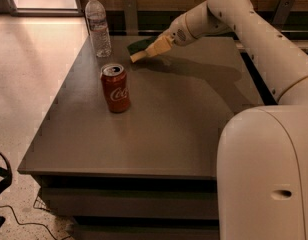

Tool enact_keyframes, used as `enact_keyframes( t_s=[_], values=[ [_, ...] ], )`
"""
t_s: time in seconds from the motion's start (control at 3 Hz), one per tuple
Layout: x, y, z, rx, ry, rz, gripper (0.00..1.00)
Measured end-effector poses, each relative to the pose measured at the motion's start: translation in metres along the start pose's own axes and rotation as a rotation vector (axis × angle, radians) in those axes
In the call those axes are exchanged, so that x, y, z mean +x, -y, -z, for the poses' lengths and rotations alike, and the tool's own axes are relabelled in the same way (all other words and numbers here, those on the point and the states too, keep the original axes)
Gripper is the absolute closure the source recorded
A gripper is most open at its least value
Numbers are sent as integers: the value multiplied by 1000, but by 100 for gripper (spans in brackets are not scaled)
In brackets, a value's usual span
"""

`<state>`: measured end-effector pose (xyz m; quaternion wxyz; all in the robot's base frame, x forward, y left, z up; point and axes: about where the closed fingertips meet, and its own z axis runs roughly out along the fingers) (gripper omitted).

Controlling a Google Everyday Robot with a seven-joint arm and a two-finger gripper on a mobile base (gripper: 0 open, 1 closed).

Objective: Move sponge near water bottle

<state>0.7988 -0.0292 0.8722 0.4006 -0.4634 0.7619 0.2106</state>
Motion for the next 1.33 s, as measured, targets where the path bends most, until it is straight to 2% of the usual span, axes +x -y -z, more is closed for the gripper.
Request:
enact_keyframes(
  t_s=[0.67, 1.0, 1.33],
  values=[
    [1, -3, -7, -10, -3, -1, 30],
    [2, -5, -14, -20, -6, -2, 0],
    [2, -5, -14, -20, -6, -2, 0]
  ],
)
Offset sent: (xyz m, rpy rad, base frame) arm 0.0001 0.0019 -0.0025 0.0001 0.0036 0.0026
